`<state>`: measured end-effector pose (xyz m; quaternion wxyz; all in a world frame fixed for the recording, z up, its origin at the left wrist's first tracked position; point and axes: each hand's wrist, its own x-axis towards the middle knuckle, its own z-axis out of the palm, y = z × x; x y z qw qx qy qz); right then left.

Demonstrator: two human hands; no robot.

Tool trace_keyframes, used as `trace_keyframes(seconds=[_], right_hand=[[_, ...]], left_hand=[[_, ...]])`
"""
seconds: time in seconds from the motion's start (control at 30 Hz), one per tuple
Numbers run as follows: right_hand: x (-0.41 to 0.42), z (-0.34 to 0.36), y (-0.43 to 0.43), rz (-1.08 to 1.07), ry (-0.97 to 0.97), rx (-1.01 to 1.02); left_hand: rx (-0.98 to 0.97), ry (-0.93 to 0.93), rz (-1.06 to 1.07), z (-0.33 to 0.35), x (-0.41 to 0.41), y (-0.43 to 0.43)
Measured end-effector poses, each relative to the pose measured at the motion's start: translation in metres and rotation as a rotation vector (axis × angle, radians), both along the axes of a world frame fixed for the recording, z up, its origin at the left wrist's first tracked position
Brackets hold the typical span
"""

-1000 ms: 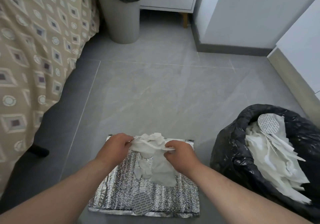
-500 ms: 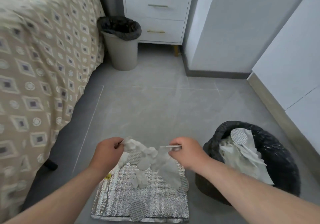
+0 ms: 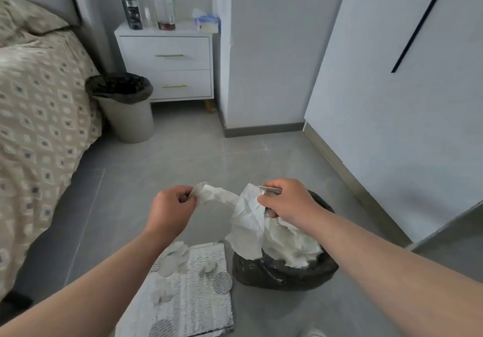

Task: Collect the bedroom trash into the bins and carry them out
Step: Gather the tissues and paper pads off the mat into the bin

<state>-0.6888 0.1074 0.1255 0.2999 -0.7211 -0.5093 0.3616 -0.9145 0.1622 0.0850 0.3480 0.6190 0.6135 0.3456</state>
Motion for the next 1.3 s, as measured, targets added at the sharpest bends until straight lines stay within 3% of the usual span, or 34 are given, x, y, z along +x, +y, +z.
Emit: trace_keyframes(seconds=[0.33, 0.63, 0.87, 1.13, 1.3], right_hand=[[0.115, -0.021, -0.029, -0.275, 0.126, 0.022], [0.16, -0.045, -0.047, -0.385, 0.177, -0.012], [0.168, -0.051, -0.05, -0.395, 0.182, -0.024], [0.157, -0.054, -0.045, -0.398, 0.151, -0.074], [0.139, -0.08, -0.028, -0.283, 0.01, -0.157]], left_hand=[[-0.096, -0.069, -0.164, -0.037, 0.134, -0.003], [-0.315, 0.067, -0.109, -0.092, 0.197, 0.0], [-0.407, 0.117, -0.128, -0.093, 0.206, -0.011], [-0.077, 0.32, -0.255, -0.067, 0.16, -0.013], [-0.258, 0.421, -0.485, -0.083, 0.132, -0.015]])
